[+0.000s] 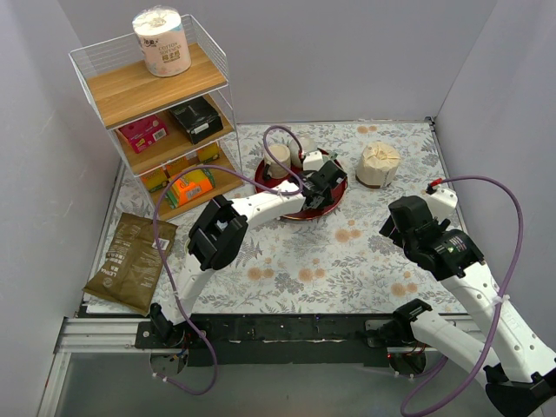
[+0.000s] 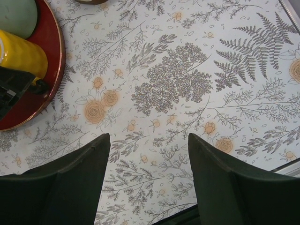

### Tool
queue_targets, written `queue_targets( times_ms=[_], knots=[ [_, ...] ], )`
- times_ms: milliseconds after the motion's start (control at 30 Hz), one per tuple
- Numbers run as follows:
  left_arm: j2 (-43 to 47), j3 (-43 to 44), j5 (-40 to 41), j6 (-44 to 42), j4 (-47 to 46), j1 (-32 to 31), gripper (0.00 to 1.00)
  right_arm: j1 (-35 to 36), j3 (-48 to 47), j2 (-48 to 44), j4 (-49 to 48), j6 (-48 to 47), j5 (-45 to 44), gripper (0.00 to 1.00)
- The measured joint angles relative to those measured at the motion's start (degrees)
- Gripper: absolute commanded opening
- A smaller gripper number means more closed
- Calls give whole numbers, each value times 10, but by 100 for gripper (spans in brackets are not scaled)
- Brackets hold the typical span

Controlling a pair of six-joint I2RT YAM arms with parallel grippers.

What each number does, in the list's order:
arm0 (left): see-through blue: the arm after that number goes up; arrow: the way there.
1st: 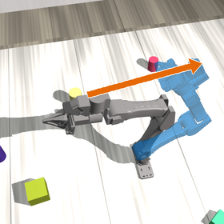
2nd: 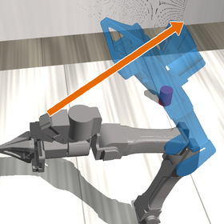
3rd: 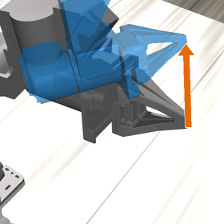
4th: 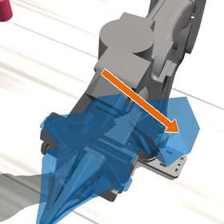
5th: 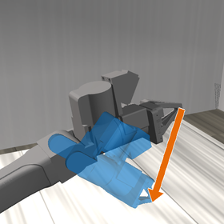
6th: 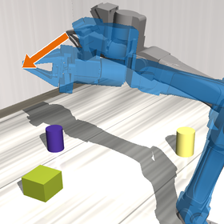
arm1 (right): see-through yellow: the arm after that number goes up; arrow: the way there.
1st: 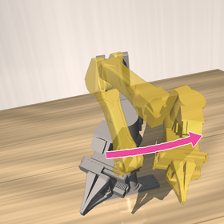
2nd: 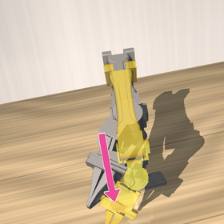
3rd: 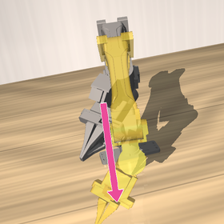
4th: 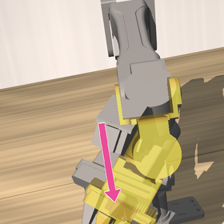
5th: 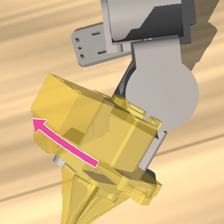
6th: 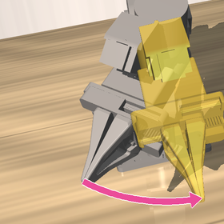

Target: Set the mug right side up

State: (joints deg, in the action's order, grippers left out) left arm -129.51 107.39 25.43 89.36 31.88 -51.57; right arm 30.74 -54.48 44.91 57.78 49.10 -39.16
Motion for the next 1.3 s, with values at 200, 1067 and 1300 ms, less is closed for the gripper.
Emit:
queue_targets(
  times_ms=[200,1067,1300],
  knots=[
    [2,5,5,-36,13,1,36,0,1,-3,-9,0,3,74],
    [-19,60,-4,-74,69,11,29,0,7,-3,-14,0,5,74],
    [-31,61,-7,-80,65,13,0,0,7,-4,-14,-1,5,74]
  ],
)
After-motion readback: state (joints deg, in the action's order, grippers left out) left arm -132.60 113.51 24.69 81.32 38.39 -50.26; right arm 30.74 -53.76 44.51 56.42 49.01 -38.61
